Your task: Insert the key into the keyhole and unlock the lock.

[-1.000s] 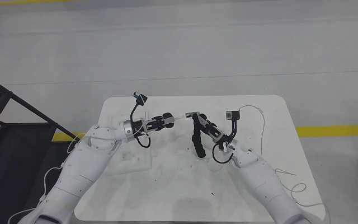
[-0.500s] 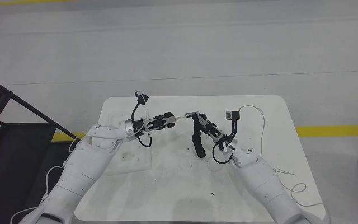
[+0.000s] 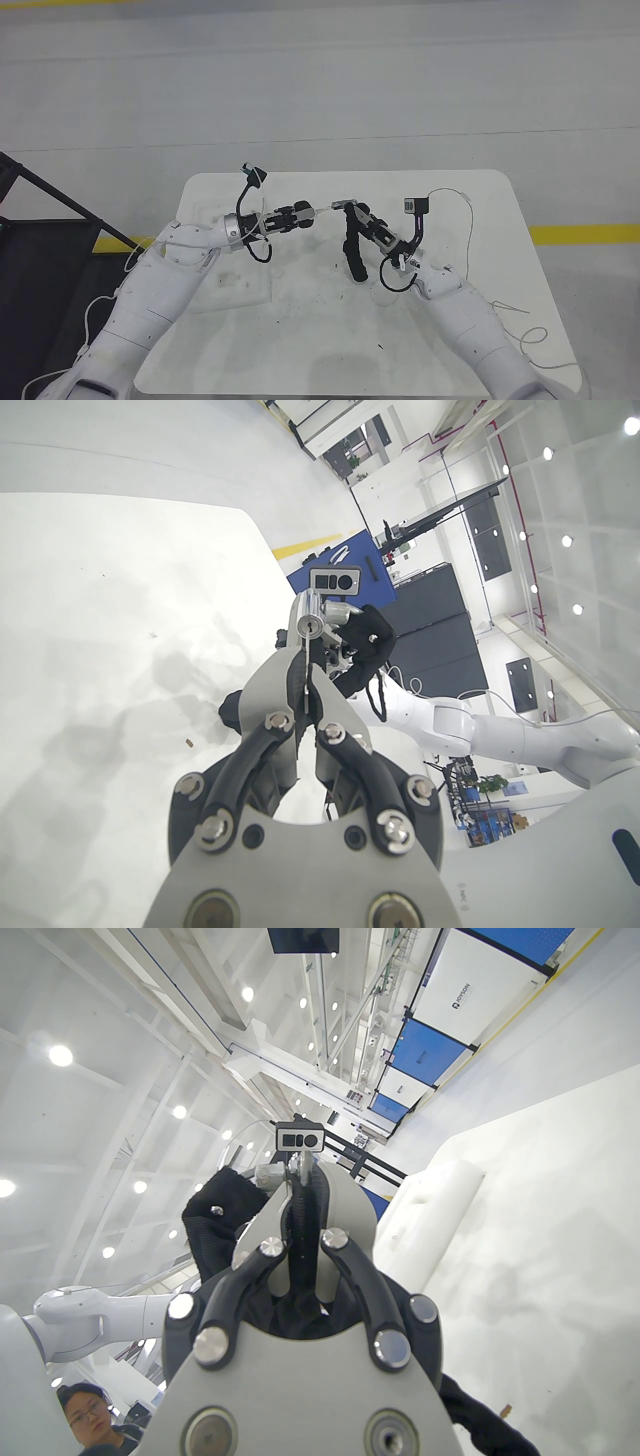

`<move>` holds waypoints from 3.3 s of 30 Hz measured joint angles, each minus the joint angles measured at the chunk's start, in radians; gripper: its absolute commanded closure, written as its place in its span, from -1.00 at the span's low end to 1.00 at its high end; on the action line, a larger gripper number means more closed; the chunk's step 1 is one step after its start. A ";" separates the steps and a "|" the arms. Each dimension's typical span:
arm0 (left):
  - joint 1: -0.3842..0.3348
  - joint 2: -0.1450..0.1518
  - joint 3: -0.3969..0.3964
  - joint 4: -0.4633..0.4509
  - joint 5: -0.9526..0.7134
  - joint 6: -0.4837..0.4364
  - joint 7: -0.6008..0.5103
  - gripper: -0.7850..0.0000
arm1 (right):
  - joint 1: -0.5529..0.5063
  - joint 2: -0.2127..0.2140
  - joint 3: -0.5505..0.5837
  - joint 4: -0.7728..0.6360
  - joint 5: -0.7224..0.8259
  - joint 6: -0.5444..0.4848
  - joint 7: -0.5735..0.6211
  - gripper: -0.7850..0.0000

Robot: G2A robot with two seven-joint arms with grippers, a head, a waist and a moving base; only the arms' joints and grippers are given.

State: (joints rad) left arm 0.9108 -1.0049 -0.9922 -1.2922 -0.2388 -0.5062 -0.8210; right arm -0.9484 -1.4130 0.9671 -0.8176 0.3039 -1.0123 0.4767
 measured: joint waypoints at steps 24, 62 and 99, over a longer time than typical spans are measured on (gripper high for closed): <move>0.020 -0.009 -0.030 -0.015 0.014 -0.001 -0.013 1.00 | 0.000 0.000 0.000 0.000 0.000 0.000 0.000 1.00; 0.034 -0.011 -0.084 0.015 -0.045 0.025 -0.132 1.00 | -0.032 0.044 0.071 -0.095 -0.061 0.092 0.131 1.00; -0.005 -0.034 -0.056 0.038 -0.051 0.058 -0.182 1.00 | -0.031 0.044 0.071 -0.095 -0.061 0.092 0.132 1.00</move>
State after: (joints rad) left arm 0.9054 -1.0388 -1.0481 -1.2538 -0.2898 -0.4486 -1.0029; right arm -0.9797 -1.3693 1.0377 -0.9121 0.2428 -0.9199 0.6083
